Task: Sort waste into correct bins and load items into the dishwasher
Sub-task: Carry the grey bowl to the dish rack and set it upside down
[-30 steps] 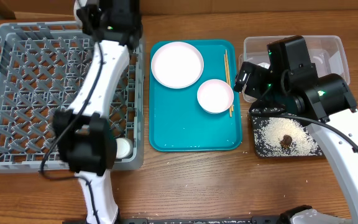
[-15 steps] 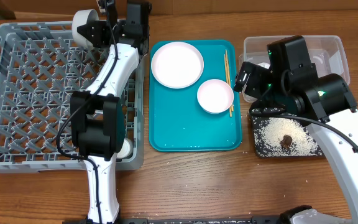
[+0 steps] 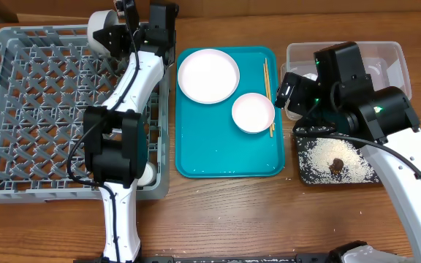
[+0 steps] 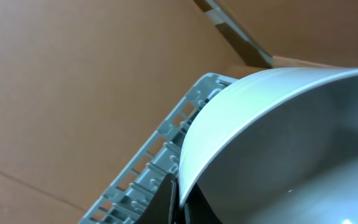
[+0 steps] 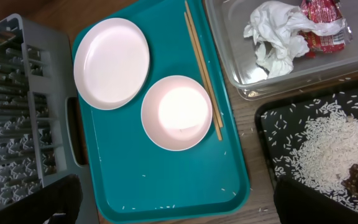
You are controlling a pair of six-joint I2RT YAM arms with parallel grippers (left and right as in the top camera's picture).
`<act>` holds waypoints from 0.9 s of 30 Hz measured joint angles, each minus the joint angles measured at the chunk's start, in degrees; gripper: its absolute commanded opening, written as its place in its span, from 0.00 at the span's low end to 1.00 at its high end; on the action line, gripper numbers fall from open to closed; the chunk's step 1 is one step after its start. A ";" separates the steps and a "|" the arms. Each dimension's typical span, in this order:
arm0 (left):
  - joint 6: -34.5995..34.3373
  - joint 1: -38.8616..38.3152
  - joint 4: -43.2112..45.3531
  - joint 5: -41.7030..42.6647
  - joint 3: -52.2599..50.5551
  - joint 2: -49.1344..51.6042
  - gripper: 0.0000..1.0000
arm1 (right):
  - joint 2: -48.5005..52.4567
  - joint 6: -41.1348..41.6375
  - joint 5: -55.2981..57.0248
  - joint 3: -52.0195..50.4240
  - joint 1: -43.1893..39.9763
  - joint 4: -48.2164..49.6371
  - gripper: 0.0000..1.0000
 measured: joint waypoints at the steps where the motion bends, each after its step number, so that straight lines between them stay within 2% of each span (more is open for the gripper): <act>1: -0.24 0.00 0.20 0.50 -0.02 0.00 0.04 | -0.02 0.00 0.00 0.00 0.00 0.02 1.00; 27: -5.55 2.99 0.87 10.64 0.00 1.33 0.04 | -0.02 0.02 0.02 0.00 0.00 0.04 1.00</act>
